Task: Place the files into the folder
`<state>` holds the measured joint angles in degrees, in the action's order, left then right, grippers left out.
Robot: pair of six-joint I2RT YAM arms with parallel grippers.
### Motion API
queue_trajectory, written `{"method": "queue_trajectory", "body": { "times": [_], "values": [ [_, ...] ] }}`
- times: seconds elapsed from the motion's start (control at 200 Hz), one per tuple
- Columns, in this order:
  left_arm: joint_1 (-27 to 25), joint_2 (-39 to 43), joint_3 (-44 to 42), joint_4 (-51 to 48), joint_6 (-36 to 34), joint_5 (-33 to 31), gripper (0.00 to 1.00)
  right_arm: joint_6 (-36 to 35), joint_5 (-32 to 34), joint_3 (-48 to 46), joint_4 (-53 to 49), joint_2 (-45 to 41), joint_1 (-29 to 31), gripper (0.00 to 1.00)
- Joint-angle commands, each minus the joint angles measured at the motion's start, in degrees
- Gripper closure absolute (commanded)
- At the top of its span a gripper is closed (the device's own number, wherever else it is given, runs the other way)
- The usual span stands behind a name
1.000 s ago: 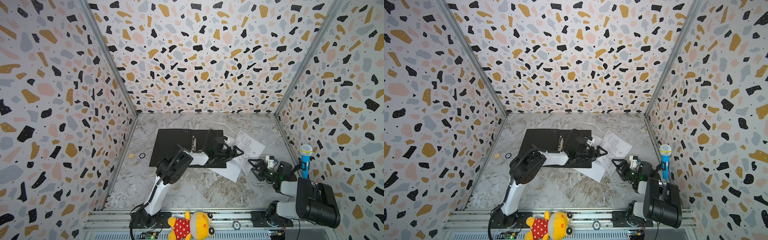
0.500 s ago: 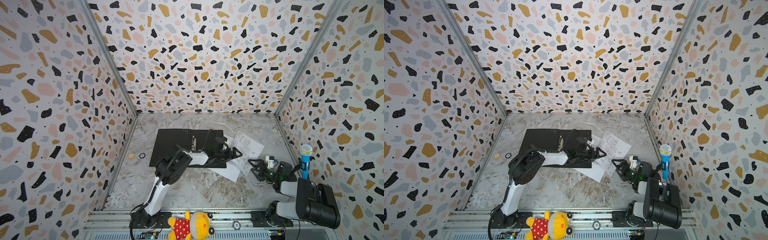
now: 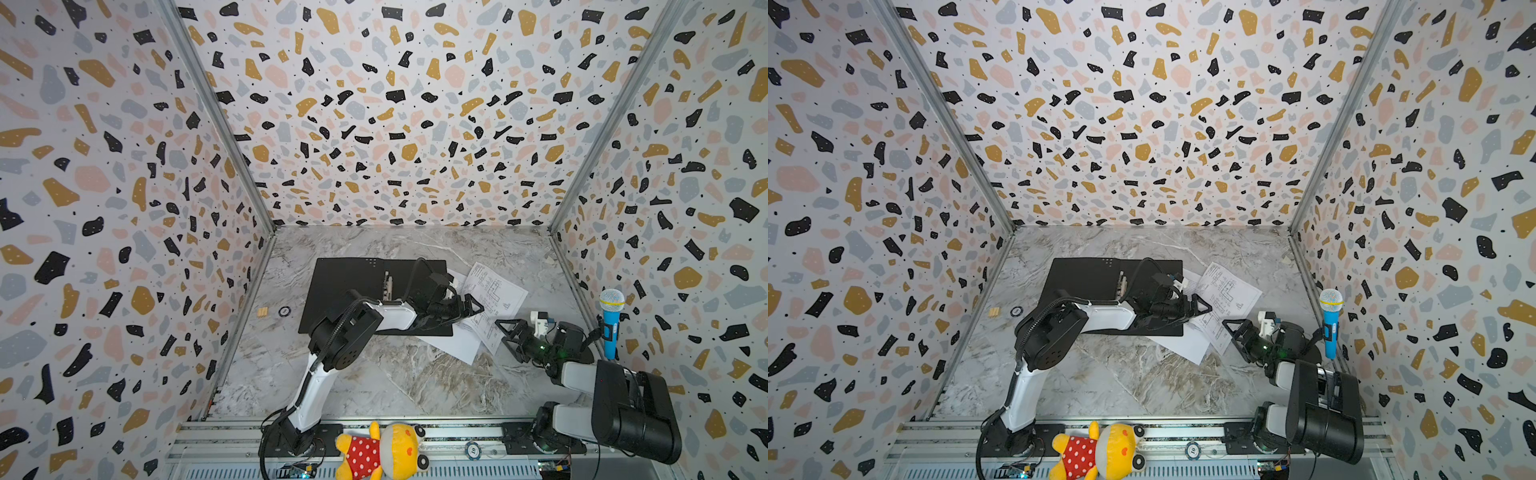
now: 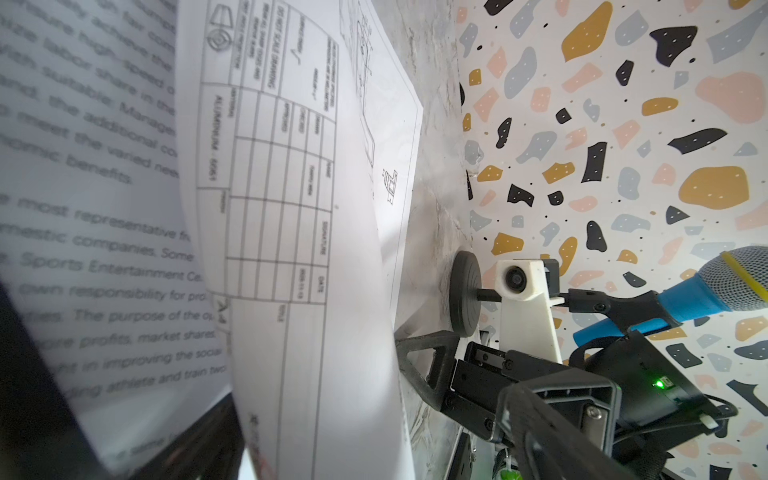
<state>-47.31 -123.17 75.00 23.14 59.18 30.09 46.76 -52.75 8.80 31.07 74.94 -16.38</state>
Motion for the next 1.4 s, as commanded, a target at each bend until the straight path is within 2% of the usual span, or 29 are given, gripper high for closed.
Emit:
{"method": "queue_trajectory", "body": {
  "times": [0.0, 0.135, 0.431, 0.806, 1.026, 1.146, 1.397],
  "values": [
    [0.22, 2.68, -1.99, 7.81, 3.41, 1.79, 0.04, 2.23, 3.31, -3.42, -5.92, 2.35, -0.01, 0.03],
    [0.2, 3.23, -3.08, 9.47, 4.28, 1.82, 0.05, 3.6, 1.54, -3.87, -3.71, 2.76, 0.03, 0.03],
    [0.17, 3.36, -4.46, 10.02, 5.04, 1.65, 0.09, 2.71, 2.3, -2.83, -4.68, 2.96, 0.01, 0.02],
    [0.06, 4.7, -5.32, 14.0, 7.08, 1.91, 0.08, 4.43, 0.31, -2.68, -1.8, 2.75, 0.9, 0.02],
    [-0.29, 5.09, -5.91, 14.44, 7.12, 1.83, 0.09, 4.19, 2.64, -1.49, -2.27, 3.98, 3.97, 0.03],
    [-0.32, 5.99, -6.8, 13.52, 6.24, 1.47, 0.08, 1.85, 5.88, 0.39, -6.35, 4.69, 6.37, 0.03],
    [-0.2, 7.41, -7.29, 10.07, 3.76, 0.5, 0.08, -0.87, 7.77, 0.5, -8.82, 2.99, 7.12, 0.04]
  ]
}}
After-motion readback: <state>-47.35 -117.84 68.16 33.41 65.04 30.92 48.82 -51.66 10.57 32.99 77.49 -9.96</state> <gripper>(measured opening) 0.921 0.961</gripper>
